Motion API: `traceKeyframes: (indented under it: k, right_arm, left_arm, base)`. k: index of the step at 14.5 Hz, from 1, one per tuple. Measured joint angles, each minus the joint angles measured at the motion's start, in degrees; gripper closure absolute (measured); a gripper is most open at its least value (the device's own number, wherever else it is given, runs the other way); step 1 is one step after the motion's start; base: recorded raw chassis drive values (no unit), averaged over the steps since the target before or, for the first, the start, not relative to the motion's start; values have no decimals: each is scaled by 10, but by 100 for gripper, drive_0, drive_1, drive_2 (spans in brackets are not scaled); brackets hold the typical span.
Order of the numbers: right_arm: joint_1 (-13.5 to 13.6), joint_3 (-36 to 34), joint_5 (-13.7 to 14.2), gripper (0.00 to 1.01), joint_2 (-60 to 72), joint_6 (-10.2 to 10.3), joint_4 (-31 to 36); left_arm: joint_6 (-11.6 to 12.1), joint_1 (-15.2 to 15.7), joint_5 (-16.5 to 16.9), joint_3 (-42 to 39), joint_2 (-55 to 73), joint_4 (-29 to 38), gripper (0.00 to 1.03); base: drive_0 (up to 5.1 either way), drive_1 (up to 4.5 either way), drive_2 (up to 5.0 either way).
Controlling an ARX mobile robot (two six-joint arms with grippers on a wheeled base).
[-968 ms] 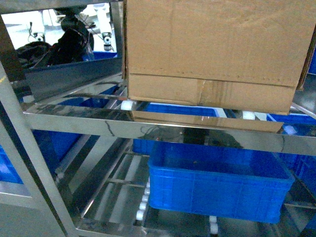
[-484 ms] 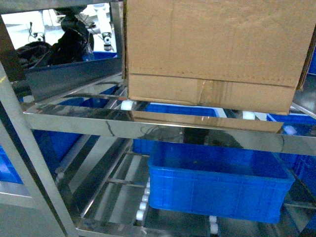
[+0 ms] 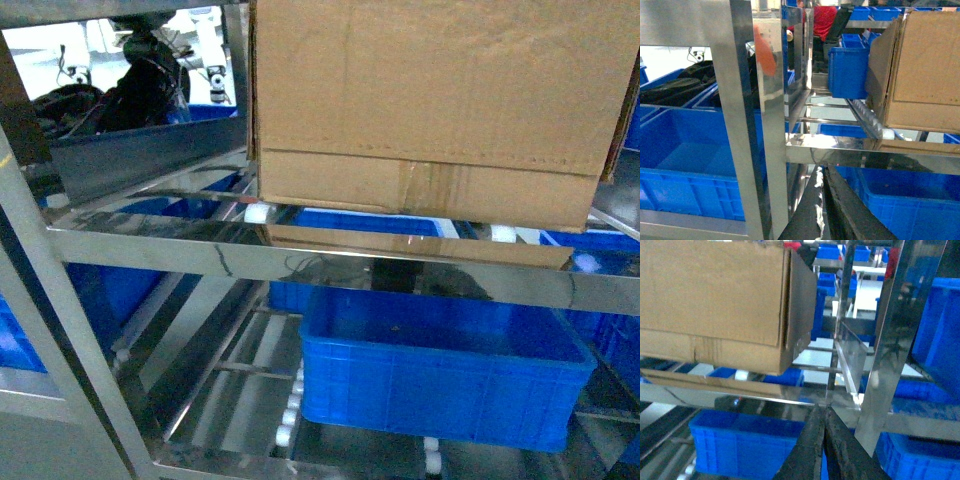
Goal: Sort boxes to right shelf from conveyor
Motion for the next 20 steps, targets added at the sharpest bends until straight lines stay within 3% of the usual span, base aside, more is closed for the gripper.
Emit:
traceKeyframes:
  k: [8,10,11,12,19,20]
  right_arm:
    - [0,0,-1,99,-45,0,-43]
    - [0,0,0,99,-78,0,-75]
    - [0,2,-1,99,-185,0,-179]
    - [0,0,-2,99,-185,0,-188]
    - [0,0,-2,99,-185,0,-188]
    - [0,0,-2,89,-185,0,-188]
  left_arm:
    - [0,0,0,-17,-39,-11,101]
    - [0,0,0,-17,-80,-52,101]
    - [0,0,0,-17,-123,-99,101]
    - [0,0,1,-17,-208,-193,101]
    - [0,0,0,-17,-208,-189,101]
    - [0,0,0,-17,-208,-189,88]
  base:
    - [0,0,0]
    - [0,0,0]
    - [0,0,0]
    - [0,0,0]
    - [0,0,0]
    - [0,0,0]
